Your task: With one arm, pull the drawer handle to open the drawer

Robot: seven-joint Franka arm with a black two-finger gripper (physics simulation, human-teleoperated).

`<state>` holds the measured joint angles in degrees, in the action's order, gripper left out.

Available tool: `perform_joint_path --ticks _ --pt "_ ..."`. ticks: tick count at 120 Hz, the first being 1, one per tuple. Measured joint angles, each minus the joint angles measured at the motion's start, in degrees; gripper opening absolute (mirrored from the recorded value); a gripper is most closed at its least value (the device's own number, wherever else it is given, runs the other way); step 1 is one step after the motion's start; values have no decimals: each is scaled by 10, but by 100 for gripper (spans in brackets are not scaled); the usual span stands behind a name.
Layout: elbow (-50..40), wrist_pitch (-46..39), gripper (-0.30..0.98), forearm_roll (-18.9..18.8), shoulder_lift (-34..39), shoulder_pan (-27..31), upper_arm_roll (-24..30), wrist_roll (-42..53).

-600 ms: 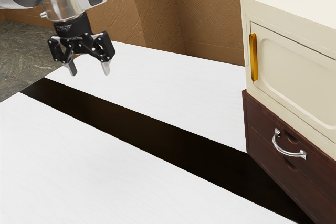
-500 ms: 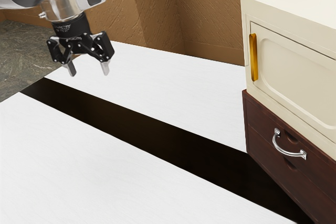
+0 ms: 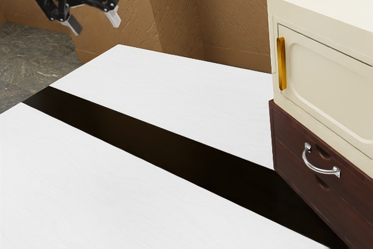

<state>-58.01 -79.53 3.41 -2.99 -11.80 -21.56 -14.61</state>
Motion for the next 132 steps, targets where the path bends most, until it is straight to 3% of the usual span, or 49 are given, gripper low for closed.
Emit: perform_joint_path --ticks 24,34,52,70,84,108,120,132 --pt "-9 -9 69 -7 -4 15 3 -5" --pt "-57 -3 69 -12 8 9 3 -7" --pt "-265 -44 69 -21 155 5 44 -10" --pt "-456 -93 69 -57 303 -5 61 -12" --pt "-545 -104 69 -74 364 -24 52 -14" --pt "-650 -52 69 -83 437 -56 53 -13" --pt "-684 -67 69 -88 441 -70 58 56" --pt "-692 -107 69 -91 427 -97 106 182"
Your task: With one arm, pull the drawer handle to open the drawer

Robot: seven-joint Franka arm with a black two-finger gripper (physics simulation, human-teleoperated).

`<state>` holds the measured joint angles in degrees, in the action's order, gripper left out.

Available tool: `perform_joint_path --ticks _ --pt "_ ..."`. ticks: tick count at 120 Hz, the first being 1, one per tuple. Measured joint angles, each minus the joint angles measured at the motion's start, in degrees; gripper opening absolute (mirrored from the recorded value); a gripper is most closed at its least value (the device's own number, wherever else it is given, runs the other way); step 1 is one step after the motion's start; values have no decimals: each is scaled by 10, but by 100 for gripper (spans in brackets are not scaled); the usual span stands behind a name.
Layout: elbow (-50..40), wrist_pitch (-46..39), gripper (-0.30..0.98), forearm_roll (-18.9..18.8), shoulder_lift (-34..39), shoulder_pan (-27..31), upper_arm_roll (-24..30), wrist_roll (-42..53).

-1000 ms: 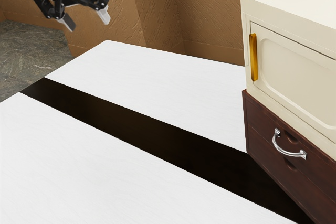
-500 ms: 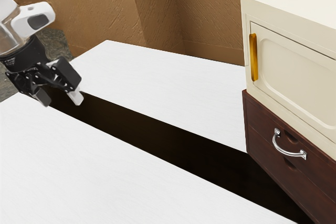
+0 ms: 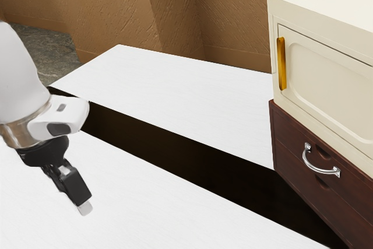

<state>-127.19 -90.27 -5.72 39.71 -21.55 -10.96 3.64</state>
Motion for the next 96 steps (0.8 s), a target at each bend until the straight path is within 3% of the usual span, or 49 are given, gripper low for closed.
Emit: perform_joint_path --ticks 24,33,51,78,96 --pt "-1 -95 69 -24 -16 -169 22 234" --pt "0 -128 69 -34 -29 -206 22 304" --pt "4 -205 69 -41 -81 -220 22 411" --pt "47 -297 69 -43 -160 -232 22 493" --pt "65 -354 69 -70 -204 -230 18 547"
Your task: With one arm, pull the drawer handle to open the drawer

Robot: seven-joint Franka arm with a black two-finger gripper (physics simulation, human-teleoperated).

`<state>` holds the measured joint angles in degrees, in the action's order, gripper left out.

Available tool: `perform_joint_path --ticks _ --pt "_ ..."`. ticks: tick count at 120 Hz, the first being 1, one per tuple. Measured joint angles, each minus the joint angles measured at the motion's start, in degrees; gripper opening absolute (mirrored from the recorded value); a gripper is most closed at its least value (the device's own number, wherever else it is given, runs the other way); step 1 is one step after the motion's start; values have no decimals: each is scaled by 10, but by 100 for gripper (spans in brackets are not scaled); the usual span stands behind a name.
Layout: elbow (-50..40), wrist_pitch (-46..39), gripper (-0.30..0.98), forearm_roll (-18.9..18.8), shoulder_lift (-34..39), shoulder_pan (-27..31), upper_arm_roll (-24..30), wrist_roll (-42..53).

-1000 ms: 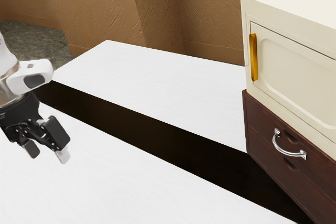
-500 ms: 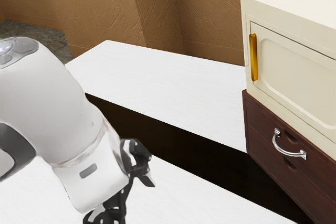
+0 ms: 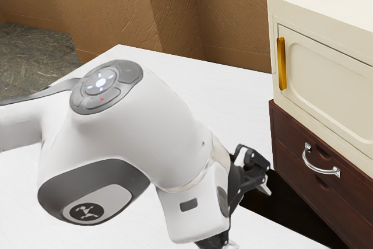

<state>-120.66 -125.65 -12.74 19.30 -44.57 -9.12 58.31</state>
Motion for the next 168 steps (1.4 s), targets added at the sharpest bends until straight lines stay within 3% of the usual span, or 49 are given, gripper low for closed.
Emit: perform_joint_path --ticks 24,48,117,168 --pt "4 -41 69 -20 -13 -18 -44 65" --pt "42 -56 69 -19 -61 -22 -50 112" --pt "75 -73 69 18 -135 7 -69 185" --pt "152 -88 69 34 -220 30 -75 209"
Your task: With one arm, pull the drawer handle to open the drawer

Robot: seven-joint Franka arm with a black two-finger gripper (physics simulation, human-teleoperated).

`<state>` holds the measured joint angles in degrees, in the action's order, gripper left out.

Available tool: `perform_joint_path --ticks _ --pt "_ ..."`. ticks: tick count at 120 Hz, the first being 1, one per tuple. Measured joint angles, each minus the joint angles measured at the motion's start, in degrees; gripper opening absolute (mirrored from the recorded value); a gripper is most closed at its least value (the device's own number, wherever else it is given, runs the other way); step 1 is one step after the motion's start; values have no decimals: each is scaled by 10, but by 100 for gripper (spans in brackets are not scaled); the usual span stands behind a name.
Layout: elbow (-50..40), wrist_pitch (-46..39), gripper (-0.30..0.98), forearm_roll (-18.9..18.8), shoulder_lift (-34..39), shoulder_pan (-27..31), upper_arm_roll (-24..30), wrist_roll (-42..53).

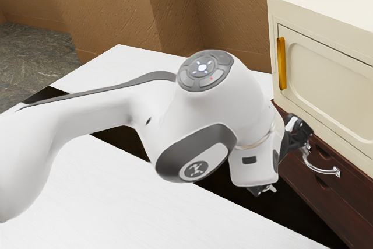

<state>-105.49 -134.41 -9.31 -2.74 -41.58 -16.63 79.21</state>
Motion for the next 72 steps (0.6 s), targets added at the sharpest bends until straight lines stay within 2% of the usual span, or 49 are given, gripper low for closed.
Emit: perform_joint_path --ticks 72 --pt "6 -6 69 19 -27 1 9 15"
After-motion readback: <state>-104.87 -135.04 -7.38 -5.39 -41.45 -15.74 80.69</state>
